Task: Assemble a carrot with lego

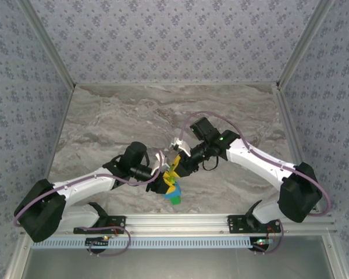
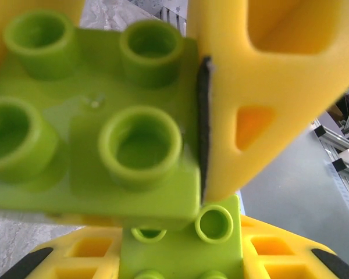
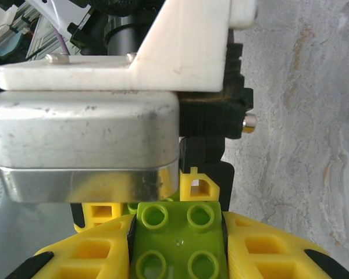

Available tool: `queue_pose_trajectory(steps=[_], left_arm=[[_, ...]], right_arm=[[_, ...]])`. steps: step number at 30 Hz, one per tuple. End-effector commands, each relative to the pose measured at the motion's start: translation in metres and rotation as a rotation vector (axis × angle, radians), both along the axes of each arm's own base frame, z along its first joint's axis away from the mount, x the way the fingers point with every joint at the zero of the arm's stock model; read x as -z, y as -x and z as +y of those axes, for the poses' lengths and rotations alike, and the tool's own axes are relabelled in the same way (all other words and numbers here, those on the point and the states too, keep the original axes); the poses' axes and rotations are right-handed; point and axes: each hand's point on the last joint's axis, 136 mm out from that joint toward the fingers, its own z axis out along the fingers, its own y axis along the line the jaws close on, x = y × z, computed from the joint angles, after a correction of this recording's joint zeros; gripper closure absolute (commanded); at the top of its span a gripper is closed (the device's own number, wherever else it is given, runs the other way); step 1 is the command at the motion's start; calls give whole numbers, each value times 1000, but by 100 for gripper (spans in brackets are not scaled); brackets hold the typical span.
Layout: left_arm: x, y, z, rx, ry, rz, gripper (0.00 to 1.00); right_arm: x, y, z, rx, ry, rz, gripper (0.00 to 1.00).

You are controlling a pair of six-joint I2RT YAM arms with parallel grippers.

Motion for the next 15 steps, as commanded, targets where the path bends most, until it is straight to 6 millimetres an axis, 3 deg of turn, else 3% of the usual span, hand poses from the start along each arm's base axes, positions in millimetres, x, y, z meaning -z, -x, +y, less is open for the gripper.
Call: queue_pose_trajectory(steps=[1, 15], left_arm=[[-13, 2, -4, 35, 38, -26, 89], [-12, -2, -4, 23, 32, -31, 90]], right_arm=[[-5, 9, 3, -45, -3, 26, 80], [-2, 22, -3, -77, 10, 57, 81]])
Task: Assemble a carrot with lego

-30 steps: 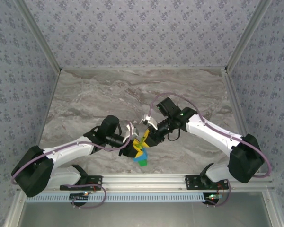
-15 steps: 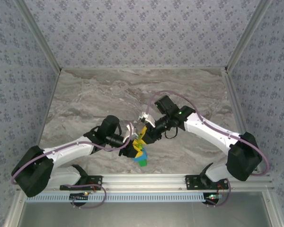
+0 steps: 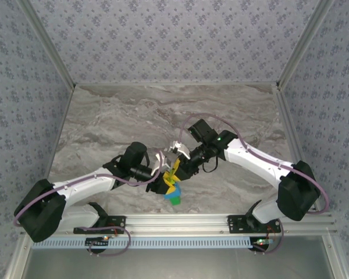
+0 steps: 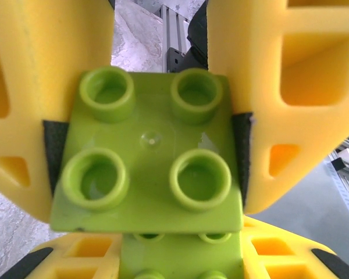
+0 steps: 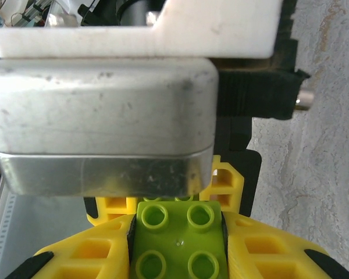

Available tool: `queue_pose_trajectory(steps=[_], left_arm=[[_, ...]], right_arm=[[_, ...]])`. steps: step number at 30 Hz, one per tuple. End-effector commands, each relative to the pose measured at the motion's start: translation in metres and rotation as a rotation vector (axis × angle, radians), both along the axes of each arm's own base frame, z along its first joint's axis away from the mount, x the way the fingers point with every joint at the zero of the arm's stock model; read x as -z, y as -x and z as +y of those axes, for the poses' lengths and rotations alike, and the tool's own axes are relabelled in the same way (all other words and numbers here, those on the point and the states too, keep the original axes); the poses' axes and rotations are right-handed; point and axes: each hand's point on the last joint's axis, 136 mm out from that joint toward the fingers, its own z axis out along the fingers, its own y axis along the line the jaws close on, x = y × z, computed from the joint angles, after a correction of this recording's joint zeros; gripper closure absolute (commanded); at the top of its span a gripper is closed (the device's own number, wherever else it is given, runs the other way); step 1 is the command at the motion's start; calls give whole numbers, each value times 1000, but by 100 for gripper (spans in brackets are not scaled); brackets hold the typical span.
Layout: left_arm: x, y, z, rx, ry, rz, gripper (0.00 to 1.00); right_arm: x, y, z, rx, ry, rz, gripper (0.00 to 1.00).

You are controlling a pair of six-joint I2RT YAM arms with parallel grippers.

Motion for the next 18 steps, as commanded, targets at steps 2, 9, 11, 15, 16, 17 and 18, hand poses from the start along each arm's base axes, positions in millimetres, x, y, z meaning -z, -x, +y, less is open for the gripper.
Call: queue_pose_trajectory(steps=[2, 9, 11, 15, 16, 17, 18], left_arm=[[-13, -3, -4, 21, 34, -34, 90], [-12, -3, -5, 20, 31, -31, 90], [-12, -3, -5, 20, 30, -30, 90], [-12, -4, -5, 20, 29, -30, 90], [-12, -4, -5, 21, 30, -29, 90], [-12, -4, -5, 19, 30, -30, 90], [-12, -4, -5, 19, 30, -30, 90]], right_arm=[[-8, 10, -1, -37, -16, 19, 81], [-6, 11, 2, -44, -15, 24, 81], [-5, 12, 3, -48, -15, 28, 81], [-4, 14, 5, -58, -11, 36, 81], [-3, 15, 5, -61, -8, 37, 81], [-3, 15, 6, -61, -5, 38, 81], [-2, 15, 6, -62, -1, 41, 81]])
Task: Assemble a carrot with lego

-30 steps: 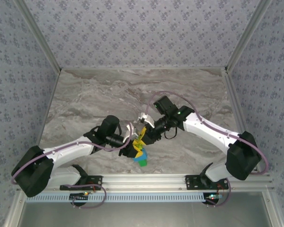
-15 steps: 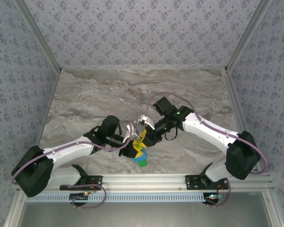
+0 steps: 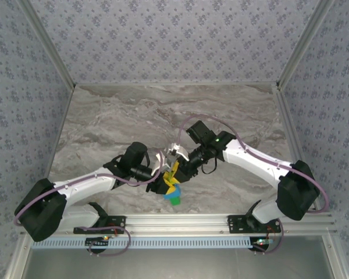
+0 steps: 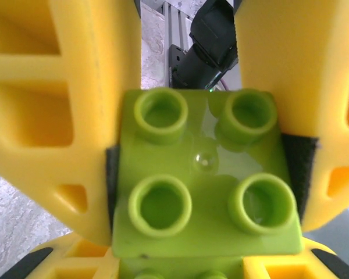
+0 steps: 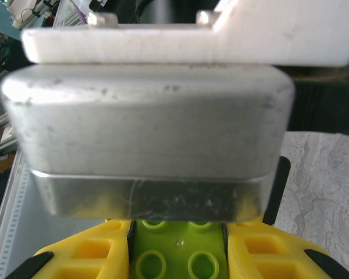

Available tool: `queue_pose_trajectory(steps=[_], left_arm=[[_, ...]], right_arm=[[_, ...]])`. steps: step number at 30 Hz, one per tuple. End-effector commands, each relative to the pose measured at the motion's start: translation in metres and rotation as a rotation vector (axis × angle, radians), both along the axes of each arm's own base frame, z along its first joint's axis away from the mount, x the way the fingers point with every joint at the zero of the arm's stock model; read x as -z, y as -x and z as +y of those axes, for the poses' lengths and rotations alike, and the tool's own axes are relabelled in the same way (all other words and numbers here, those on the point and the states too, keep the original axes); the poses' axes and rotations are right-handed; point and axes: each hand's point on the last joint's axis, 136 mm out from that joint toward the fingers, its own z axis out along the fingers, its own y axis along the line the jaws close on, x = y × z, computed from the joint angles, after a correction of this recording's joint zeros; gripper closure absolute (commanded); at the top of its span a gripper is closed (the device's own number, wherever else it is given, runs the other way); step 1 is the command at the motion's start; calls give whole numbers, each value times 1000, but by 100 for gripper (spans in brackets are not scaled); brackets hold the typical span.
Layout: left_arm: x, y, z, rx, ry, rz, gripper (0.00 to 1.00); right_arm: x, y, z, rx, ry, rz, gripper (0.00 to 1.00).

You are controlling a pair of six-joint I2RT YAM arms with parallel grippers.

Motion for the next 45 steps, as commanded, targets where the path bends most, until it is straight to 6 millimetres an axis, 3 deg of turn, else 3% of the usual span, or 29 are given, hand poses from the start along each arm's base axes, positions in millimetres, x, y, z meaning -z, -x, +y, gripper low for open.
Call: queue_pose_trajectory(steps=[1, 16, 45], left_arm=[[-15, -4, -5, 22, 42, -40, 90], [-16, -5, -4, 13, 42, -50, 90], [-21, -11, 1, -43, 41, -124, 93]], right_arm=[[-3, 5, 3, -32, -1, 21, 81], [8, 10, -9, -42, 72, 35, 81], [35, 14, -13, -29, 133, 135, 81]])
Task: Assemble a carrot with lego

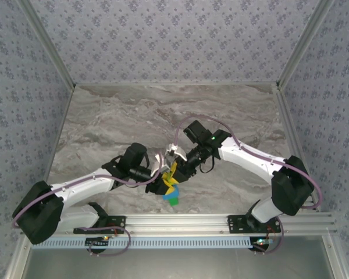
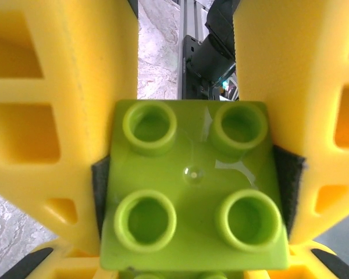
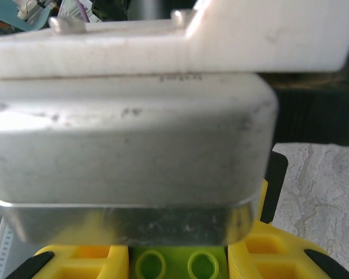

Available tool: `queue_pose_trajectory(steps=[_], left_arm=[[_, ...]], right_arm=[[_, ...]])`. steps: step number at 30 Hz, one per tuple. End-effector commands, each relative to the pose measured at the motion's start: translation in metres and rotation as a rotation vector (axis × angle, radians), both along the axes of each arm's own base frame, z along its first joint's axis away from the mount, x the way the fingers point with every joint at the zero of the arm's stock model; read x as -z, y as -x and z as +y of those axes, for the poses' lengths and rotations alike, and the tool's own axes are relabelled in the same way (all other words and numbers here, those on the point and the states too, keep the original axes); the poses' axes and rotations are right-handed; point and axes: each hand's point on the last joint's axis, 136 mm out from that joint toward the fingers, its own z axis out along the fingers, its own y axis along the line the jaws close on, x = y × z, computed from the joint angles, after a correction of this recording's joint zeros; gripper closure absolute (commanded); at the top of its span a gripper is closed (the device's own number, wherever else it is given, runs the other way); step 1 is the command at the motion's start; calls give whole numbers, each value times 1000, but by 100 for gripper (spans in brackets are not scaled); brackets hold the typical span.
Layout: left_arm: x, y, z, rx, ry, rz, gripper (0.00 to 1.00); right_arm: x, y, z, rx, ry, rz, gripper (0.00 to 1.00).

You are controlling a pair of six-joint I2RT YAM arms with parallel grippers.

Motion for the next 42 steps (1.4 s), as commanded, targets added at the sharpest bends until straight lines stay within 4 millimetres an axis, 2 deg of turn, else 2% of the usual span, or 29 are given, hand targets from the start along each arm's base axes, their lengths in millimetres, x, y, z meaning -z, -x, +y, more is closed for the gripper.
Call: queue_pose_trajectory(steps=[1, 14, 17, 27, 33, 35, 38, 42], left_arm=[[-27, -8, -4, 2, 86, -107, 93], [-25, -10, -4, -3, 80, -102, 93], [-25, -11, -4, -4, 80, -103, 93], [-25, -11, -5, -4, 77, -103, 93], [-24, -11, -5, -2, 74, -98, 93], [-24, -11, -5, -4, 74, -100, 93], [-24, -11, -5, -4, 73, -98, 93], [-23, -13, -5, -10, 68, -101, 93]], right_arm=[[26, 17, -17, 6, 126, 123, 81], [44, 36, -16, -66, 209, 149, 81], [44, 35, -16, -62, 212, 141, 81], [34, 31, -16, -50, 178, 125, 80], [13, 17, -16, -8, 101, 86, 74], [3, 12, -16, 8, 65, 70, 69], [-14, 7, -17, 25, 0, 54, 55], [-29, 3, -19, 44, -50, 15, 28]])
